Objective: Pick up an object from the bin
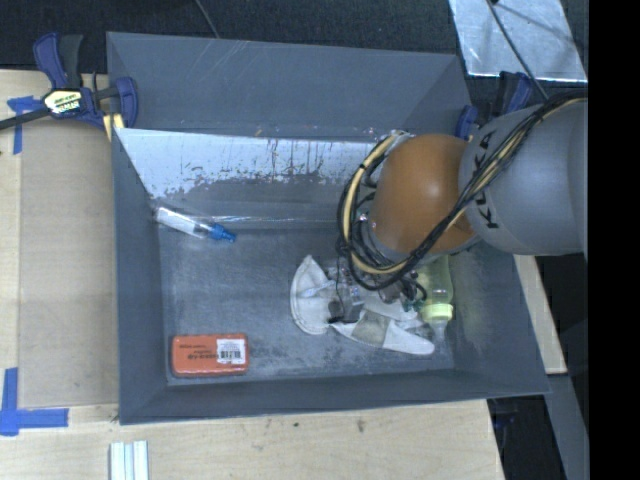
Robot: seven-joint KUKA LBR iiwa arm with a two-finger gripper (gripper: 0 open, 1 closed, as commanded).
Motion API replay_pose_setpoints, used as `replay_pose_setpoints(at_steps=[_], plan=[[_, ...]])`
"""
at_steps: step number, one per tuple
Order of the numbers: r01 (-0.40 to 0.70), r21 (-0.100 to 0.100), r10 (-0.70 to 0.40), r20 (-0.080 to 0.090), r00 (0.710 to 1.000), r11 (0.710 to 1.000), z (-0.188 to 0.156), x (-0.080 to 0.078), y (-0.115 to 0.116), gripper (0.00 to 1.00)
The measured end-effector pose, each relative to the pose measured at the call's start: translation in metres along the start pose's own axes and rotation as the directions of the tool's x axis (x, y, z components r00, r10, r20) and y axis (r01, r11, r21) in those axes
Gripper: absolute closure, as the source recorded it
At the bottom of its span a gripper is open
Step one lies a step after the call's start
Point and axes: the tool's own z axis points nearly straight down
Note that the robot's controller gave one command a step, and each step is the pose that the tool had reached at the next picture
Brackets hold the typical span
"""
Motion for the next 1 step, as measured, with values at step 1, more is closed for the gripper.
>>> replay_pose_setpoints(at_steps=[1], plan=[[-0.071,0.001,0.071,0.004,0.997,0.997,-0.1623,-0.0048,-0.0081,1.0]])
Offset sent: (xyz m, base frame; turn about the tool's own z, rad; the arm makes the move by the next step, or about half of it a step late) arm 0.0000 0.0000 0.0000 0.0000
